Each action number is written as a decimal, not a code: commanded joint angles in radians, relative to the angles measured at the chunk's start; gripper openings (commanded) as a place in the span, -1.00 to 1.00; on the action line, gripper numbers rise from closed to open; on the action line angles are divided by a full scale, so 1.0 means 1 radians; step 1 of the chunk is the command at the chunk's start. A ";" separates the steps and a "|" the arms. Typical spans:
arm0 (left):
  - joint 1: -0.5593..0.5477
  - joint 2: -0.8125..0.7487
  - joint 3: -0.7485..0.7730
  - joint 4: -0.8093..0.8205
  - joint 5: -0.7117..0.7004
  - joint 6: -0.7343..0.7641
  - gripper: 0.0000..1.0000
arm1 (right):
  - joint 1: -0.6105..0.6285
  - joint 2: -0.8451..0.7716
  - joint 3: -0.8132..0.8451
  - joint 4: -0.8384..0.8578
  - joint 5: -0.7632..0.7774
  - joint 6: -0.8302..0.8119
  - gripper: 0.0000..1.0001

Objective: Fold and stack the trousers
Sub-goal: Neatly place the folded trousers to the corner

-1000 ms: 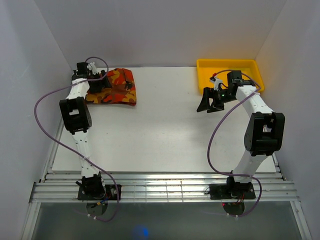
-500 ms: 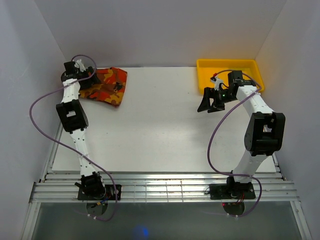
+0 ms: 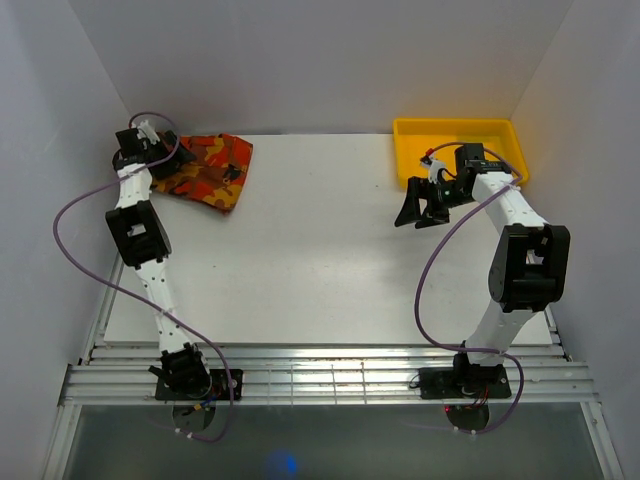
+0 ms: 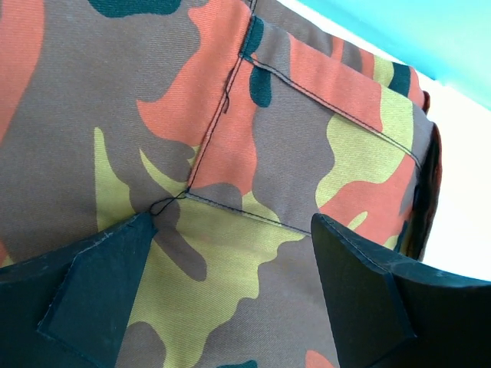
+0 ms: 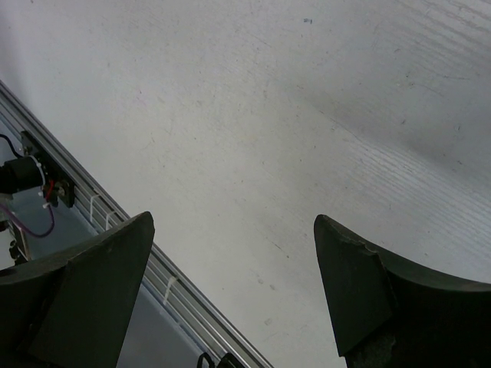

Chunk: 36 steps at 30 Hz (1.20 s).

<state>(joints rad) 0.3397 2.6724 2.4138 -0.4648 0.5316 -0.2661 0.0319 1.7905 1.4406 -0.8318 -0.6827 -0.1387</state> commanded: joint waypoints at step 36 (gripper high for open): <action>-0.105 -0.611 -0.932 -0.061 -0.196 0.328 0.22 | -0.010 -0.125 -0.048 -0.020 -0.060 -0.029 0.80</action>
<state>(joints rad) 0.2523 2.0121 1.4204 -0.5934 0.3428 0.1028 0.0280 1.7058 1.4002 -0.8429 -0.7288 -0.1455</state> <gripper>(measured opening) 0.609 0.903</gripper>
